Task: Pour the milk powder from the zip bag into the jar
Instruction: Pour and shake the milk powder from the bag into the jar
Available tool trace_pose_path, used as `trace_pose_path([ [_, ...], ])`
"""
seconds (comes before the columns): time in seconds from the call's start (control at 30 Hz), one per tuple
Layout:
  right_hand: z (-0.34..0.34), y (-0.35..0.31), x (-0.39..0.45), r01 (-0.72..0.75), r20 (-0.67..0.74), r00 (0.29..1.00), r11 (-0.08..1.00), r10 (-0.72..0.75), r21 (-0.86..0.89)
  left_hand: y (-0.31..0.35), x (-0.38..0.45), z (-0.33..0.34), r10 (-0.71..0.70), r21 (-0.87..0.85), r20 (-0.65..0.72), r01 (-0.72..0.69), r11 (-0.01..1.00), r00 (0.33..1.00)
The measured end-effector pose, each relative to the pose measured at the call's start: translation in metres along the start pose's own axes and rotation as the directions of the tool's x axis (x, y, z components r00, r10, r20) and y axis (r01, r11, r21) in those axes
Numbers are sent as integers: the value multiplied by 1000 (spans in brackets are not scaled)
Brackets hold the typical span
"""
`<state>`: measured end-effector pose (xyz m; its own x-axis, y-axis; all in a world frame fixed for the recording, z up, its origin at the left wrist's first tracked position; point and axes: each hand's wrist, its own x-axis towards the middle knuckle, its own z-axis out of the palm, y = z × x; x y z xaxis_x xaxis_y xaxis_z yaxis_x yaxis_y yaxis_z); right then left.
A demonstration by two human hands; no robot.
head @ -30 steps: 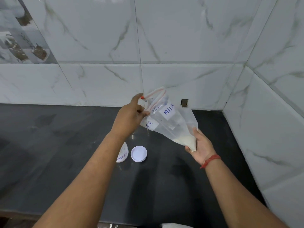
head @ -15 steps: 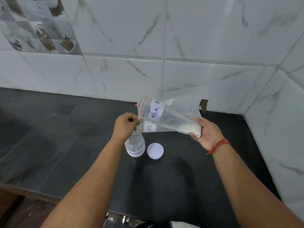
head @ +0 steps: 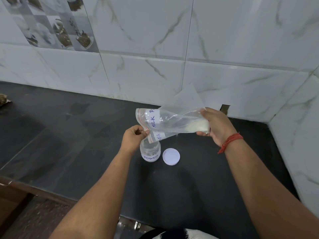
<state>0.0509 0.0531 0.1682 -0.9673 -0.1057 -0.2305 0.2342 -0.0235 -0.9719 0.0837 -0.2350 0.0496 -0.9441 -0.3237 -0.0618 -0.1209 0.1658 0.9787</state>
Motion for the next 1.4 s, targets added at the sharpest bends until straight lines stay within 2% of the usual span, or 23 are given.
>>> trace_pose_path([
  [0.47, 30, -18, -6, 182, 62, 983, 950, -172, -255, -22, -2, 1, -52, -91, -27, 49, 995, 998],
  [0.8, 49, -27, -11, 252, 100, 967, 921, -233, -297, -32, 0, 2, -112, -156, -75, 100, 983, 991],
  [1.1, 61, -29, -13, 301, 108, 953, 866, -282, -399, -39, -1, 3, -134, -214, -42, 122, 969, 990],
  [1.4, 63, -28, -19, 429, 178, 903, 812, -390, -397, -39, 0, 5, -162, -249, -33, 148, 957, 986],
])
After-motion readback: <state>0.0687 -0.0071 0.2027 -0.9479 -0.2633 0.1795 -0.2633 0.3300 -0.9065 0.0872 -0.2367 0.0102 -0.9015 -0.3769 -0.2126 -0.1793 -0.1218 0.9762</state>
